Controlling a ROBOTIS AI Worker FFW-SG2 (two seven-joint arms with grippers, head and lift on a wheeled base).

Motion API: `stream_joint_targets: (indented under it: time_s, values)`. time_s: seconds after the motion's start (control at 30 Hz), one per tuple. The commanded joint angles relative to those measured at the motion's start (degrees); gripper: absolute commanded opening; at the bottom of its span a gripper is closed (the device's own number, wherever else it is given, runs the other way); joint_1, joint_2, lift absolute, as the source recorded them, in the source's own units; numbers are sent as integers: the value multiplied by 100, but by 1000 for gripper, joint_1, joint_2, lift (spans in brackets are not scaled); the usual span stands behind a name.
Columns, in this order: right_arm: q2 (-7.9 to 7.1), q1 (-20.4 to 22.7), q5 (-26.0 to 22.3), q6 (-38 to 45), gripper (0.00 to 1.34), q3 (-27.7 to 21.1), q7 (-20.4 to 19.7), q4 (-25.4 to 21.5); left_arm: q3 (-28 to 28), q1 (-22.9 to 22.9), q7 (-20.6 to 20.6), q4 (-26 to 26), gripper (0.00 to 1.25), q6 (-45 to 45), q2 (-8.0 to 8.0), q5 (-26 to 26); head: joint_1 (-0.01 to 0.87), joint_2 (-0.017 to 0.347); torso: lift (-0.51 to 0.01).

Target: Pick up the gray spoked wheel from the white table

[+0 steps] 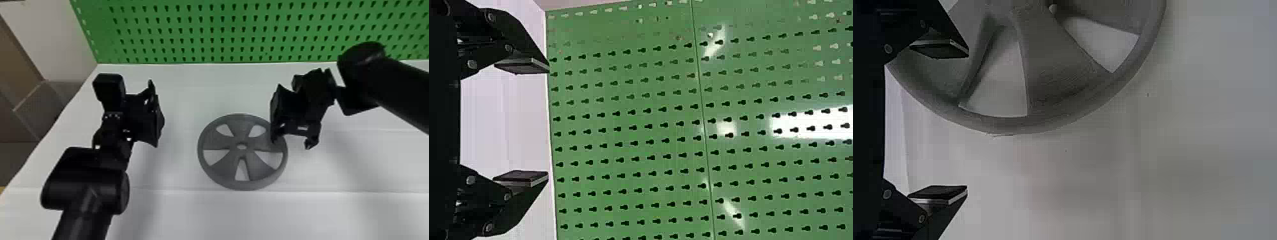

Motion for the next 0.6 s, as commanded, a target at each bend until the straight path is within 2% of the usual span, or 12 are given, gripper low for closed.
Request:
stream_joint_targets:
  time_s: [0.0,0.1,0.2,0.3,0.4,0.57]
  values:
    - [44,21,-356,-243,1029,166,-237,11,-4,9,9,0,761,0,17,-11,779,98,-73]
    - [61,30,-682,-436,1029,289,-492,2,-4,27,9,0,761,0,35,-2,779,98,-73]
    - [88,39,-787,-594,1029,413,-509,2,-13,27,27,0,761,0,44,-2,779,98,-73]
    - [88,21,-1358,-831,1029,957,-509,-15,-22,27,35,0,761,0,44,7,779,98,-73]
    - [88,-23,-1728,-1113,1029,1450,-509,-94,-22,36,35,0,761,0,61,7,779,98,-73]
    - [70,-93,-1965,-1315,1029,1836,-509,-217,-30,27,35,0,761,0,88,24,779,98,-73]
